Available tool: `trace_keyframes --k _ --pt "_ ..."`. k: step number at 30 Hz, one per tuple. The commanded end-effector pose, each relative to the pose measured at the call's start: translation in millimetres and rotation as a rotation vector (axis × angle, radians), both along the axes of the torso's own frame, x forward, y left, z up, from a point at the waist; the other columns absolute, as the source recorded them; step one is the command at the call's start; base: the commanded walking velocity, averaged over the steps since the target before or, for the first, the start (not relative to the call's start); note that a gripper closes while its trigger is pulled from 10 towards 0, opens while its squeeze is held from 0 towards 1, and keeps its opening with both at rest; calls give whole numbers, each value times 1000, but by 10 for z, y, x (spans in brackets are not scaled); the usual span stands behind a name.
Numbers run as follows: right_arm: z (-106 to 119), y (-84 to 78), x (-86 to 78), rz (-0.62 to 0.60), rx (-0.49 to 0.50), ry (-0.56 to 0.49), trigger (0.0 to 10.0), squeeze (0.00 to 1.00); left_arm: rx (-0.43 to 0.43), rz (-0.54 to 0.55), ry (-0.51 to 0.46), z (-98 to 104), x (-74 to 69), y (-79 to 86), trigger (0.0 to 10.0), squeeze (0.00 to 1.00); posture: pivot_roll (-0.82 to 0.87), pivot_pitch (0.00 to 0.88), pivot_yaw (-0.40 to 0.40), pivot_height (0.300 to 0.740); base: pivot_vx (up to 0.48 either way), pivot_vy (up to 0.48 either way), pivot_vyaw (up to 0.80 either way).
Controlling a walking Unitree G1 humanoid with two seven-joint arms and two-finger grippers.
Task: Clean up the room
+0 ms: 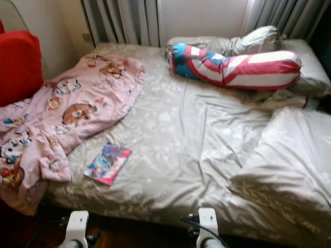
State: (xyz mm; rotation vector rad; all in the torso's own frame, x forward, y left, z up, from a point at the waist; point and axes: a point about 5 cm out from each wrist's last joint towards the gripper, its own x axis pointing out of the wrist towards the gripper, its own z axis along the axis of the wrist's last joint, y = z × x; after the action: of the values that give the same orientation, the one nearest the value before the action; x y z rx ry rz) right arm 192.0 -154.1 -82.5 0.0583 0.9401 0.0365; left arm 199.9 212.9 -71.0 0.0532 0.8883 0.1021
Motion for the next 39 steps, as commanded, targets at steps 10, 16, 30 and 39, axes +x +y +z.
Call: trace_keyframes --k 10,16,30,39 --pt "-30 -71 -64 -6 -20 22 10000 0 -12 -8 12 -29 -30 -62 10000 0 -50 37 -6 740 0 -334 0" --pt "-38 -83 -80 -19 -17 30 10000 0 -17 -9 17 -42 -47 -82 10000 0 -57 26 -8 740 0 -336 -337" --pt "-33 -83 -75 -10 -26 18 10000 0 -17 -6 20 -48 -62 -77 10000 0 -56 19 -9 740 0 -336 -379" --pt "-31 -75 -71 -16 -24 15 10000 0 -13 -1 19 -44 -59 -62 10000 0 -56 33 -8 740 0 -105 0"
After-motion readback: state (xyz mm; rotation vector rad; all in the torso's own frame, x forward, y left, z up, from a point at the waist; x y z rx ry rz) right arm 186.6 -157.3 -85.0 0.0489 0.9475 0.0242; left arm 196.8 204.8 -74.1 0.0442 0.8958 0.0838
